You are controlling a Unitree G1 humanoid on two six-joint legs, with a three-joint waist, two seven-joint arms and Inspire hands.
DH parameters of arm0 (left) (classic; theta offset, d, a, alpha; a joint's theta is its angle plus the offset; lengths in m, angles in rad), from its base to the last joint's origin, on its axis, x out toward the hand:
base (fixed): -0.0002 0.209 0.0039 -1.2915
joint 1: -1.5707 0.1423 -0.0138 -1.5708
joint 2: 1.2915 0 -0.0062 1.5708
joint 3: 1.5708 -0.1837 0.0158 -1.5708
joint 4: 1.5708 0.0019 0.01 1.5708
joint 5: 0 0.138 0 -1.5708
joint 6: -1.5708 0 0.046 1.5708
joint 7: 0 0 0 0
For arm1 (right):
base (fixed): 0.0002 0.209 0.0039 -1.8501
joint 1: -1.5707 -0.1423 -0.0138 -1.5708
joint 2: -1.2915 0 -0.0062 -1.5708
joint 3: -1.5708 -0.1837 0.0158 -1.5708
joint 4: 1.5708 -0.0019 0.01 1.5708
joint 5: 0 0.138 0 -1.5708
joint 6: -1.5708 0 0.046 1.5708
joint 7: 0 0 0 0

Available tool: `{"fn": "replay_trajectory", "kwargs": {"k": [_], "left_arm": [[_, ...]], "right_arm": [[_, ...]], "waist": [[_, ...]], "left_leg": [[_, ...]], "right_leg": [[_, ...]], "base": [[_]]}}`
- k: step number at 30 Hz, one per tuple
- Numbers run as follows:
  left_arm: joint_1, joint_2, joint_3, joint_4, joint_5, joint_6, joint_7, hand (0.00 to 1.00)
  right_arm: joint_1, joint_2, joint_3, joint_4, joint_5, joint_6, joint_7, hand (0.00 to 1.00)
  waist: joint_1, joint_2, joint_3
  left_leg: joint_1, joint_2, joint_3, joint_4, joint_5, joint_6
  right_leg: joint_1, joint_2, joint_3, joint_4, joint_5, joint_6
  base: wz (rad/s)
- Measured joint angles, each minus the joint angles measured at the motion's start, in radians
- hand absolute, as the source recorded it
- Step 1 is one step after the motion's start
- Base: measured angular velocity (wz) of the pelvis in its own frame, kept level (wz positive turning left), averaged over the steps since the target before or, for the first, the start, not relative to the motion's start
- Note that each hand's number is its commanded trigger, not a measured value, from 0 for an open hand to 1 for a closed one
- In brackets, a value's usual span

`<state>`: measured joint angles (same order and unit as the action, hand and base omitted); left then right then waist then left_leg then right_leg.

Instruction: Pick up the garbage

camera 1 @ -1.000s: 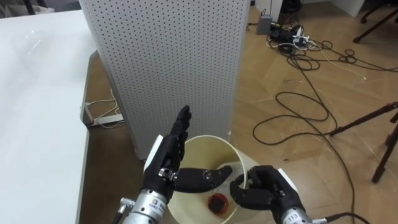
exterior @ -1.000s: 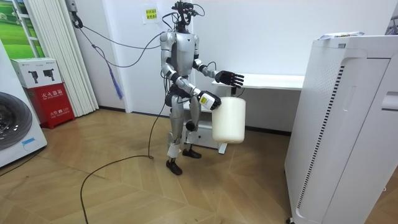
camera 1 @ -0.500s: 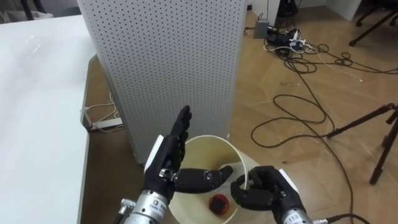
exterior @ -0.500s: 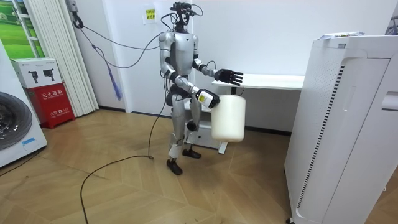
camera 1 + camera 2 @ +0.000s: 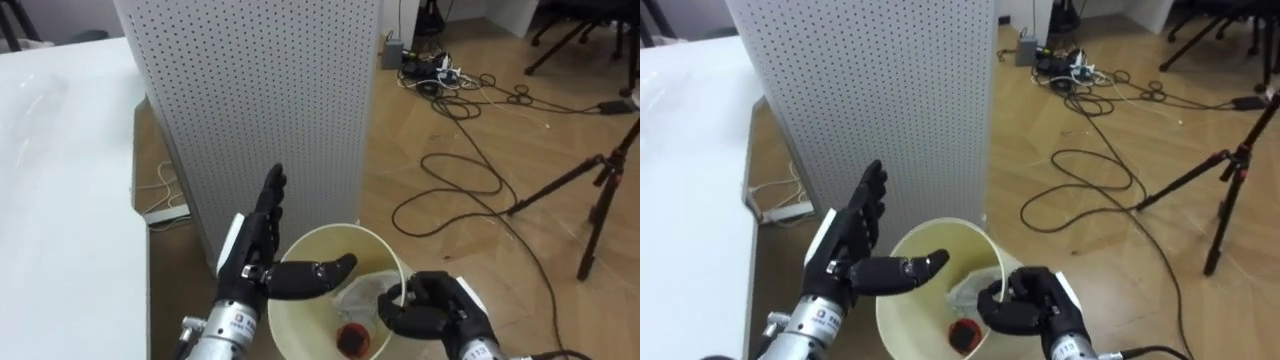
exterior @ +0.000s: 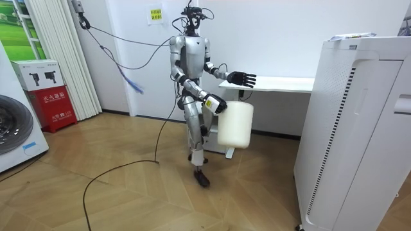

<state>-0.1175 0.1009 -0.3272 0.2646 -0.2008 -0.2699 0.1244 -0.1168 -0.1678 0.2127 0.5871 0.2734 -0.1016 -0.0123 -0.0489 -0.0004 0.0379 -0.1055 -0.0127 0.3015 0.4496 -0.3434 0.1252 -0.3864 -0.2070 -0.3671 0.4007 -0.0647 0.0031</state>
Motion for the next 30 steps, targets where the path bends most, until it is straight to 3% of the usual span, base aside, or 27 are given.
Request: {"fn": "replay_trajectory", "kwargs": {"k": [2, 4, 7, 8, 9, 10, 11, 12, 13, 15, 16, 17, 19, 21, 22, 23, 24, 26, 27, 30], "left_arm": [[-0.001, 0.003, 0.003, 0.001, -0.001, 0.0, 0.001, 0.0], [0.0, 0.008, 0.011, 0.002, -0.001, 0.0, 0.001, 0.0], [0.005, 0.018, 0.013, 0.002, -0.005, 0.001, 0.003, 0.0], [0.009, 0.024, 0.015, 0.001, -0.008, 0.002, 0.004, 0.0], [0.01, 0.028, 0.023, 0.001, -0.007, 0.002, 0.008, 0.0], [0.011, 0.029, 0.032, -0.001, -0.007, 0.002, 0.016, 0.0], [0.011, 0.03, 0.035, -0.001, -0.008, 0.002, 0.021, 0.0], [0.011, 0.035, 0.05, -0.002, -0.017, 0.002, 0.021, 0.0], [0.01, 0.034, 0.054, -0.002, -0.029, 0.002, 0.021, 0.0], [0.009, 0.031, 0.058, -0.002, -0.037, 0.002, 0.02, 0.0], [0.008, 0.03, 0.057, -0.007, -0.036, 0.002, 0.018, 0.0], [0.005, 0.029, 0.057, -0.017, -0.034, 0.002, 0.018, 0.0], [0.004, 0.032, 0.059, -0.019, -0.03, 0.002, 0.022, 0.0], [0.009, 0.032, 0.065, -0.026, -0.021, 0.002, 0.026, 0.0], [0.009, 0.033, 0.068, -0.027, -0.021, 0.002, 0.027, 0.0], [0.009, 0.033, 0.072, -0.03, -0.021, 0.002, 0.034, 0.0], [0.01, 0.035, 0.077, -0.032, -0.021, 0.001, 0.042, 0.0], [0.017, 0.041, 0.078, -0.032, -0.022, 0.001, 0.062, 0.0], [0.017, 0.045, 0.078, -0.032, -0.023, 0.0, 0.071, 0.0], [0.018, 0.057, 0.076, -0.032, -0.023, -0.003, 0.085, 0.0]], "right_arm": [[-0.002, -0.003, 0.0, 0.0, 0.0, -0.001, -0.006, 1.0], [-0.002, 0.001, 0.002, 0.0, 0.0, -0.003, -0.006, 1.0], [-0.003, 0.0, 0.004, -0.013, 0.001, -0.007, 0.007, 1.0], [-0.002, 0.0, 0.01, -0.013, 0.001, -0.007, 0.017, 1.0], [-0.002, 0.0, 0.013, -0.017, 0.001, -0.007, 0.033, 1.0], [-0.002, -0.001, 0.015, -0.024, 0.0, -0.007, 0.046, 1.0], [-0.002, -0.001, 0.018, -0.027, 0.0, -0.007, 0.047, 1.0], [0.001, -0.002, 0.029, -0.037, 0.0, -0.007, 0.051, 1.0], [0.006, -0.005, 0.035, -0.047, 0.001, -0.007, 0.053, 1.0], [0.025, -0.026, 0.052, -0.077, 0.002, -0.014, 0.059, 1.0], [0.026, -0.028, 0.051, -0.078, 0.002, -0.016, 0.059, 1.0], [0.025, -0.041, 0.049, -0.08, 0.002, -0.017, 0.055, 1.0], [0.026, -0.05, 0.049, -0.08, -0.009, -0.016, 0.043, 1.0], [0.045, -0.061, 0.043, -0.08, -0.024, -0.016, 0.037, 1.0], [0.047, -0.064, 0.043, -0.08, -0.026, -0.016, 0.037, 1.0], [0.052, -0.065, 0.043, -0.08, -0.025, -0.016, 0.038, 1.0], [0.057, -0.07, 0.039, -0.079, -0.026, -0.016, 0.036, 1.0], [0.08, -0.066, 0.043, -0.09, -0.026, -0.017, 0.038, 1.0], [0.082, -0.068, 0.043, -0.09, -0.026, -0.017, 0.038, 1.0], [0.083, -0.069, 0.043, -0.09, -0.026, -0.018, 0.048, 1.0]], "waist": [[0.001, 0.008, -0.0047], [0.004, 0.01, -0.0058], [0.015, 0.013, -0.0065], [0.024, 0.014, -0.0068], [0.028, 0.018, -0.0075], [0.028, 0.034, -0.0128], [0.027, 0.042, -0.015], [0.025, 0.046, -0.0186], [0.022, 0.045, -0.0202], [0.014, 0.042, -0.0218], [0.012, 0.041, -0.022], [0.014, 0.037, -0.0193], [0.02, 0.026, -0.0127], [0.03, 0.019, -0.0125], [0.033, 0.02, -0.0126], [0.034, 0.024, -0.0156], [0.037, 0.02, -0.0188], [0.037, -0.001, -0.0295], [0.04, -0.002, -0.0293], [0.055, -0.001, -0.0288]], "left_leg": [[0.004, 0.007, -0.003, 0.02, -0.027, -0.014], [0.014, 0.029, 0.003, 0.035, -0.047, -0.036], [0.057, 0.072, 0.031, 0.062, -0.071, -0.076], [0.065, 0.099, 0.04, 0.121, -0.078, -0.089], [0.054, 0.141, 0.054, 0.225, -0.078, -0.091], [0.027, 0.198, 0.053, 0.354, -0.07, -0.105], [0.017, 0.228, 0.056, 0.418, -0.055, -0.129], [-0.001, 0.271, 0.057, 0.52, -0.003, -0.156], [-0.005, 0.284, 0.057, 0.556, 0.032, -0.155], [-0.015, 0.317, 0.06, 0.644, 0.177, -0.147], [-0.025, 0.321, 0.06, 0.655, 0.174, -0.146], [-0.059, 0.333, 0.059, 0.665, 0.146, -0.137], [-0.118, 0.331, 0.049, 0.624, 0.1, -0.144], [-0.171, 0.313, 0.046, 0.423, 0.084, -0.158], [-0.172, 0.305, 0.047, 0.348, 0.087, -0.162], [-0.172, 0.288, 0.046, 0.202, 0.113, -0.172], [-0.172, 0.273, 0.039, 0.131, 0.148, -0.157], [-0.147, 0.232, 0.026, 0.1, 0.152, -0.159], [-0.133, 0.212, 0.016, 0.078, 0.153, -0.158], [-0.092, 0.171, -0.011, 0.023, 0.152, -0.159]], "right_leg": [[0.008, 0.013, -0.005, -0.008, 0.045, -0.045], [0.02, 0.02, -0.022, 0.017, 0.058, -0.053], [0.032, 0.042, -0.038, 0.085, -0.008, -0.069], [0.048, 0.057, -0.048, 0.109, -0.042, -0.075], [0.065, 0.07, -0.054, 0.132, -0.078, -0.087], [0.086, 0.09, -0.063, 0.157, -0.118, -0.096], [0.097, 0.099, -0.07, 0.169, -0.137, -0.102], [0.121, 0.108, -0.078, 0.196, -0.176, -0.111], [0.133, 0.108, -0.087, 0.206, -0.191, -0.113], [0.197, 0.11, -0.096, 0.193, -0.228, -0.116], [0.207, 0.112, -0.092, 0.186, -0.234, -0.114], [0.22, 0.112, -0.078, 0.182, -0.243, -0.11], [0.251, 0.111, -0.06, 0.15, -0.245, -0.104], [0.29, 0.107, -0.05, 0.103, -0.238, -0.086], [0.295, 0.106, -0.048, 0.097, -0.241, -0.076], [0.3, 0.104, -0.037, 0.103, -0.25, -0.059], [0.302, 0.098, -0.019, 0.115, -0.264, -0.04], [0.309, 0.085, 0.002, 0.099, -0.261, -0.011], [0.317, 0.083, 0.012, 0.077, -0.25, 0.005], [0.342, 0.074, 0.021, 0.027, -0.24, 0.019]], "base": [[0.06], [0.02], [-0.19], [-0.56], [-0.73], [-0.67], [-0.72], [-0.58], [-0.57], [-0.29], [-0.12], [-0.09], [-0.14], [-0.18], [-0.25], [-0.28], [-0.26], [-0.12], [-0.07], [-0.11]]}}
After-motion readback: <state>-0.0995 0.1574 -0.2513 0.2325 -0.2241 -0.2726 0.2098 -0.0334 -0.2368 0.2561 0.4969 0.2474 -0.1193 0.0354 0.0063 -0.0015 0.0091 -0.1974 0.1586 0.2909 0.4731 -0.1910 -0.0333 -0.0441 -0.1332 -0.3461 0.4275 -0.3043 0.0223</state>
